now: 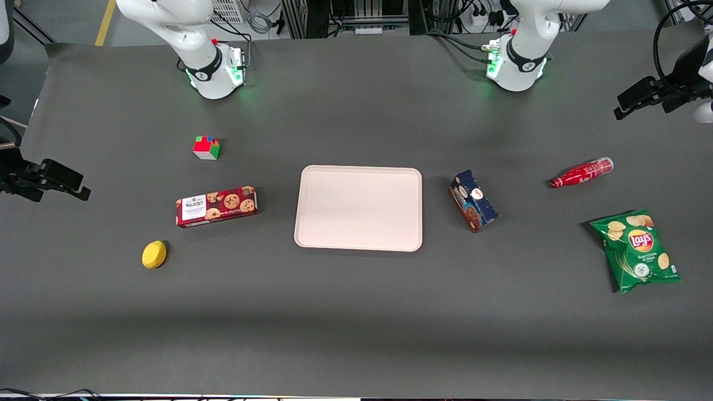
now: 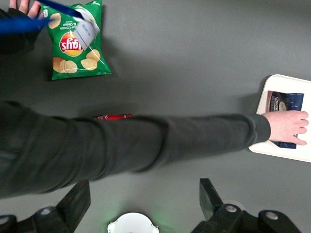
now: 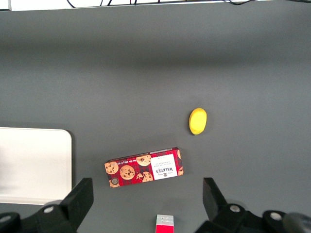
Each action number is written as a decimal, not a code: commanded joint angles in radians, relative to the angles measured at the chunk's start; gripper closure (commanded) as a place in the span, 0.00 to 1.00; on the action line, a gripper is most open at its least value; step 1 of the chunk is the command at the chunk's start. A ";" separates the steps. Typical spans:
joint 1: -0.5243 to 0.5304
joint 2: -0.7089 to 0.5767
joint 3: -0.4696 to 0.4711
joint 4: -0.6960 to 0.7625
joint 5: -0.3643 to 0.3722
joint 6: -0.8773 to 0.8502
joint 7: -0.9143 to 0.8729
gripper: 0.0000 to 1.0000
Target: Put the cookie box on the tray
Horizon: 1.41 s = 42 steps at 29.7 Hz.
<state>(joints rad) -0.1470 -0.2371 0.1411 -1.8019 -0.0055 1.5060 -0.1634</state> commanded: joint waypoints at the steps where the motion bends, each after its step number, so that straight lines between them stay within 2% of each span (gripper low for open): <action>1: 0.004 -0.005 -0.005 -0.008 0.009 -0.006 0.015 0.00; 11: 0.004 -0.004 -0.005 -0.005 0.009 -0.010 0.013 0.00; 20: 0.003 -0.008 -0.015 0.055 0.004 -0.114 -0.018 0.00; 24: 0.003 -0.008 -0.051 0.137 0.002 -0.225 -0.106 0.00; 29: 0.004 -0.011 -0.142 0.190 -0.014 -0.300 -0.232 0.00; 32: 0.003 -0.008 -0.202 0.185 -0.031 -0.287 -0.349 0.00; 35: 0.003 0.010 -0.233 0.162 -0.089 -0.256 -0.425 0.00; 42: -0.002 0.055 -0.288 -0.037 -0.103 0.020 -0.531 0.00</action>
<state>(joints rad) -0.1499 -0.2221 -0.1275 -1.7003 -0.0885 1.3512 -0.6219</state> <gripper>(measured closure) 0.000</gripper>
